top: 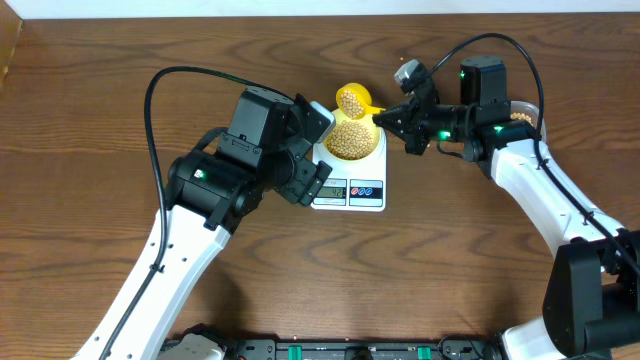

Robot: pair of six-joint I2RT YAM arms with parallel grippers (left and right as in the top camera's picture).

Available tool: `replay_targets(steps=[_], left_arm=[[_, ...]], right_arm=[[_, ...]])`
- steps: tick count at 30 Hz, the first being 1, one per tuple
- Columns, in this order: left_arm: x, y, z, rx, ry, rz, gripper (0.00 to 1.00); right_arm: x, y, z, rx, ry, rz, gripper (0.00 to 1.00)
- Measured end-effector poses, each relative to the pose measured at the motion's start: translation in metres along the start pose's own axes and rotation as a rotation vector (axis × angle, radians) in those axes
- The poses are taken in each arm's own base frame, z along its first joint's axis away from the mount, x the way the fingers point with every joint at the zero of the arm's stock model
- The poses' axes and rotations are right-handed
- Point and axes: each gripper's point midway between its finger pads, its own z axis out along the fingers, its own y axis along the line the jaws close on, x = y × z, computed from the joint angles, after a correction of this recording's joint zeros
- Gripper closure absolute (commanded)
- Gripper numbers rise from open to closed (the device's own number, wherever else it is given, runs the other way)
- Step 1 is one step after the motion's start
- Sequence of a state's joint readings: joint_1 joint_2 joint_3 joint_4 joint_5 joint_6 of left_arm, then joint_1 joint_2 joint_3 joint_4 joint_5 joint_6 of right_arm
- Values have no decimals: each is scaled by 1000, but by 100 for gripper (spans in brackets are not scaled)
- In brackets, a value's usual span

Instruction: Scoop item into bowl and weigh 50g on scale

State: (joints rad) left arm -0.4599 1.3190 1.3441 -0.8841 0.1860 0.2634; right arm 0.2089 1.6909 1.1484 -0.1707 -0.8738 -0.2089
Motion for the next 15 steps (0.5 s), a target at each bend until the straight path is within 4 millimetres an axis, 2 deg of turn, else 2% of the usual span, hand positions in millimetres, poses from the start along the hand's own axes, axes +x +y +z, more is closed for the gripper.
replay_targets(steps=[10, 15], left_arm=[[0, 0, 0, 0, 0, 0, 19], [0, 0, 0, 0, 0, 0, 19]], right_arm=[[3, 0, 0, 3, 10, 7, 99], [0, -9, 0, 54, 4, -12, 99]])
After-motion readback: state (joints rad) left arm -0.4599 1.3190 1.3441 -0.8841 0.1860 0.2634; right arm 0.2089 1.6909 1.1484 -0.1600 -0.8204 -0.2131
